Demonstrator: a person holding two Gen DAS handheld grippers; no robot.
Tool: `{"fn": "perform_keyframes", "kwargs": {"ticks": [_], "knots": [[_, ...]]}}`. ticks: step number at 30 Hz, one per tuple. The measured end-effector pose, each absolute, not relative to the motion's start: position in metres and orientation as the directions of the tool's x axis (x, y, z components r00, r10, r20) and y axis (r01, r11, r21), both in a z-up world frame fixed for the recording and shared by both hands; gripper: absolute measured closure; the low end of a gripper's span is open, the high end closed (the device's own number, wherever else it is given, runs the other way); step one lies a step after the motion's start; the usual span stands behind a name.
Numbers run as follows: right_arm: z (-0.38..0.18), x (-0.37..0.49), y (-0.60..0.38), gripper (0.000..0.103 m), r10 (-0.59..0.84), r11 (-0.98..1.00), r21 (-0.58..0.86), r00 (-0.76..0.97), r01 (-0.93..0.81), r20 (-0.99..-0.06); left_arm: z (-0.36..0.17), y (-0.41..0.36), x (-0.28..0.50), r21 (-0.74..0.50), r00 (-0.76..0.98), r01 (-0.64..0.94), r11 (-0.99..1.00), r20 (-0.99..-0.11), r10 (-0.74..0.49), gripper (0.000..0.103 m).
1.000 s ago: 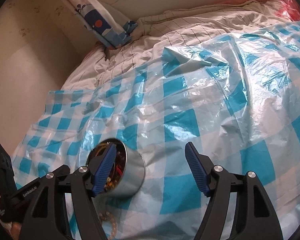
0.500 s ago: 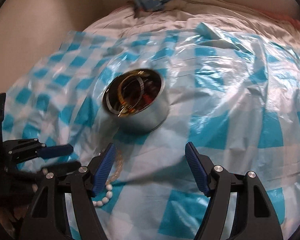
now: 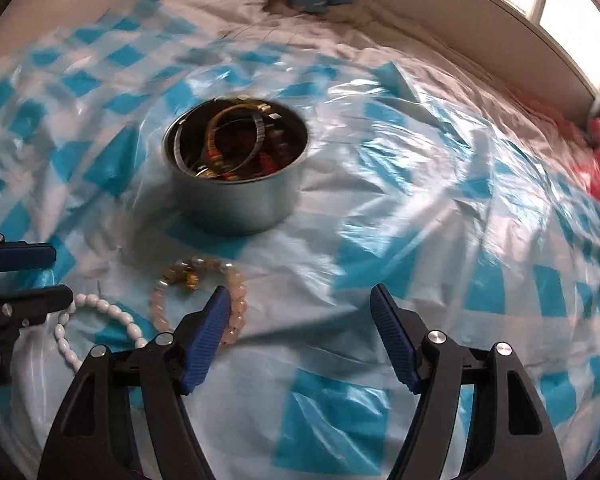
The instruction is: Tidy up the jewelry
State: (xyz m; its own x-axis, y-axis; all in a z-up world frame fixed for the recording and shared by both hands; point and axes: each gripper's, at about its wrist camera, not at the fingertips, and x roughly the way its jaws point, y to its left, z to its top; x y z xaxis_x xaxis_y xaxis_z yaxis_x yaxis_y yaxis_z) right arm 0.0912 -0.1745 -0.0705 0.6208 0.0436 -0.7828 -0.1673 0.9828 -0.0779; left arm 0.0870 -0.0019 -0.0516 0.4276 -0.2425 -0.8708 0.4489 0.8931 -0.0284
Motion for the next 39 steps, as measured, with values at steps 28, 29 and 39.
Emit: {"fn": "perform_keyframes", "kwargs": {"ticks": [28, 29, 39], "knots": [[-0.078, 0.102, -0.206, 0.094, 0.323, 0.946, 0.271, 0.513, -0.175, -0.795, -0.048, 0.008, 0.103, -0.173, 0.402, 0.345, 0.923, -0.861, -0.312, 0.096], [-0.076, 0.101, -0.214, 0.094, 0.372, 0.927, 0.339, 0.509, -0.160, -0.776, -0.043, 0.012, 0.104, -0.218, 0.407, 0.336, 0.916, -0.844, -0.350, 0.096], [-0.071, 0.089, -0.259, 0.094, 0.688, 0.641, 0.755, 0.536, -0.135, -0.489, -0.002, 0.029, 0.107, -0.533, 0.476, 0.334, 0.778, -0.617, -0.627, 0.096]]}}
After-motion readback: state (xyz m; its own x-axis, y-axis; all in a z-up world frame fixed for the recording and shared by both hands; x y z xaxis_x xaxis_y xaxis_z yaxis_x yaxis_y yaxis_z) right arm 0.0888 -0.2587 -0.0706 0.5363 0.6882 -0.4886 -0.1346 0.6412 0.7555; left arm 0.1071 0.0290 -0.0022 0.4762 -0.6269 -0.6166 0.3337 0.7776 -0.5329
